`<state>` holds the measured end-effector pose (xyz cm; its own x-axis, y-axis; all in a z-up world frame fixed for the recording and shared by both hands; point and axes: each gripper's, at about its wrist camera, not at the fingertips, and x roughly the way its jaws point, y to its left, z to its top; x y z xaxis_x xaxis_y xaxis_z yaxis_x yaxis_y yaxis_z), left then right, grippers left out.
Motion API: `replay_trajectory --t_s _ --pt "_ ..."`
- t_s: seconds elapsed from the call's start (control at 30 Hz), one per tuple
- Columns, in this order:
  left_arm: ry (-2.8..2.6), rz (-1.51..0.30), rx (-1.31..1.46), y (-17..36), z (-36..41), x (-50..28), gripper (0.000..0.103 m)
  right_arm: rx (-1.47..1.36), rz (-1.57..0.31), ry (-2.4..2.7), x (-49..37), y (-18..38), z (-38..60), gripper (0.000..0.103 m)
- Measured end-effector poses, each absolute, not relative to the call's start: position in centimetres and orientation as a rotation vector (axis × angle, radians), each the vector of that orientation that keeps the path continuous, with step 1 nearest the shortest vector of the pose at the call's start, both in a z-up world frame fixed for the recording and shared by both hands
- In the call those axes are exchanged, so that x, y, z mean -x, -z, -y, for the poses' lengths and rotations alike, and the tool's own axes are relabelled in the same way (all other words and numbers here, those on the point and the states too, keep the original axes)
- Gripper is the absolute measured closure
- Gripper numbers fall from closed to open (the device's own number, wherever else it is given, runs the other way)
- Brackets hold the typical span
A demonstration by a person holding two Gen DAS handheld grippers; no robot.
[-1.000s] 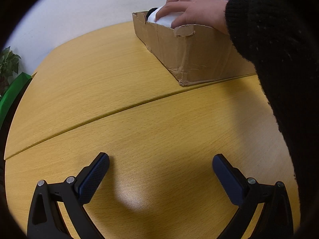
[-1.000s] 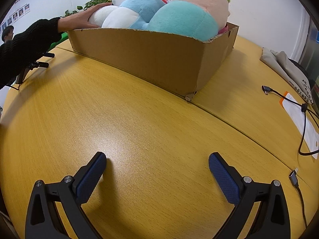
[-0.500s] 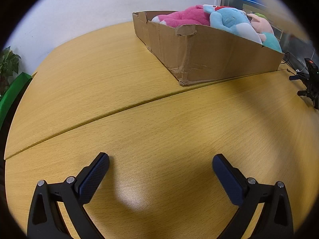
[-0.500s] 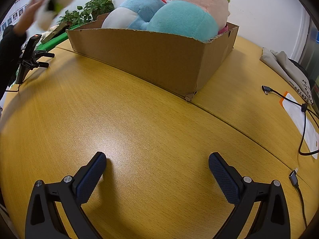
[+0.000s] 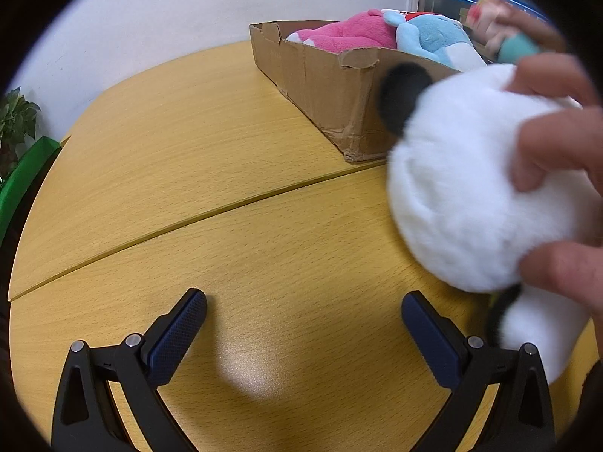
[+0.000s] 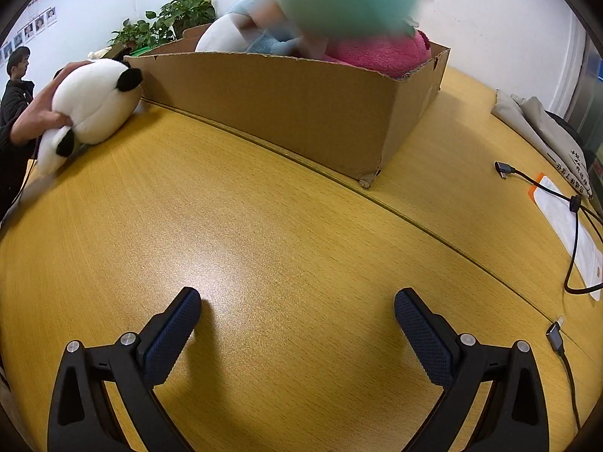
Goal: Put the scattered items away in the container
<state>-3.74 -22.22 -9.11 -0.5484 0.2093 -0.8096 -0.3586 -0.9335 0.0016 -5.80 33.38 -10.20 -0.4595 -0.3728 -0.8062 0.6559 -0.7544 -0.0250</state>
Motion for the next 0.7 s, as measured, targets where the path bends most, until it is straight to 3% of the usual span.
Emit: replay_trajectory --t_s 0.7 --pt "-2.5 -0.239 1.275 9.03 21.91 3.76 0.0 -1.107 -0.446 2.215 5.75 10.22 -33.34 0.0"
